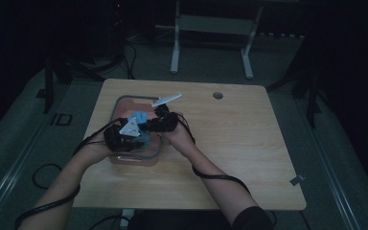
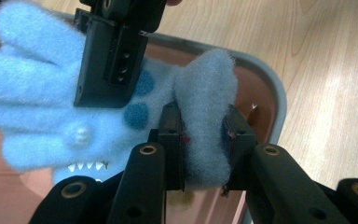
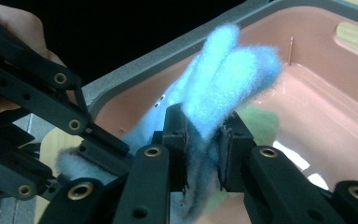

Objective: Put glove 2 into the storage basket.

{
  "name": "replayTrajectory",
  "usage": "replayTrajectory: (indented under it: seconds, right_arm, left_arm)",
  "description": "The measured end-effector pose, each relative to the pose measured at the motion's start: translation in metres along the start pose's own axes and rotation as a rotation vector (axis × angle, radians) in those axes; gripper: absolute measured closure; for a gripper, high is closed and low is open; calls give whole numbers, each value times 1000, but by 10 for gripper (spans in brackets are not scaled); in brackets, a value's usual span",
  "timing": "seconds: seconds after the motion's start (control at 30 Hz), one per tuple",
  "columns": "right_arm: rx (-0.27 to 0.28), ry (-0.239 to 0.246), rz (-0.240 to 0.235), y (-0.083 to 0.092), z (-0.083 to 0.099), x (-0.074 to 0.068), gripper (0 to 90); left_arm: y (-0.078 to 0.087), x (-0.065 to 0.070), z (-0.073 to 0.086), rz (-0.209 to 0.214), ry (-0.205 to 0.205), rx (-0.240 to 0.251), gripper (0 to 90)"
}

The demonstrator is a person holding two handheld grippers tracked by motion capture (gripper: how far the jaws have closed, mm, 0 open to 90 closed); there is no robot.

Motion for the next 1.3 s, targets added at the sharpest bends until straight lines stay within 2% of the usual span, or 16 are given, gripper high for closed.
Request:
replayTrajectory:
  seconds: [0.07, 0.17, 0.4, 0.47, 0.57, 0.6, 0.77, 1.07, 1.3]
  right_arm:
    - [-6, -5, 7, -4, 1, 3, 760]
    - [-26, 2, 25, -9, 3, 7, 758]
    - [-77, 30, 99, -24, 6, 13, 755]
    - [-89, 35, 114, -27, 5, 15, 753]
    - [-97, 34, 117, -30, 4, 16, 752]
    - [-108, 35, 130, -33, 4, 18, 752]
    - [-125, 24, 134, -39, 7, 21, 752]
    - [-158, 56, 160, -47, 7, 19, 747]
    - [-172, 66, 159, -48, 8, 19, 744]
  left_arm:
    - [-2, -2, 3, 3, 8, 7, 742]
    - [-7, -4, 8, 5, 2, -13, 742]
    - [-17, -11, 15, 8, 18, -34, 742]
    - [-20, -14, 18, 13, 38, -38, 741]
    - [-23, -17, 19, 19, 51, -45, 741]
    - [-24, -17, 20, 17, 46, -53, 741]
    - [-29, -16, 22, 14, 41, -71, 740]
    - [-36, -18, 27, 25, 61, -83, 736]
    - [-38, -17, 27, 20, 52, -106, 734]
Point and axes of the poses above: each handheld gripper's, and its own axes: y roughly backward along the jaws, z roughly out of its underside, x roughly to its right, the point moved 6 cm from there along -y, roughly forward along the jaws, and after that the axes turned 1 degree about x, right-handed, at the moved point
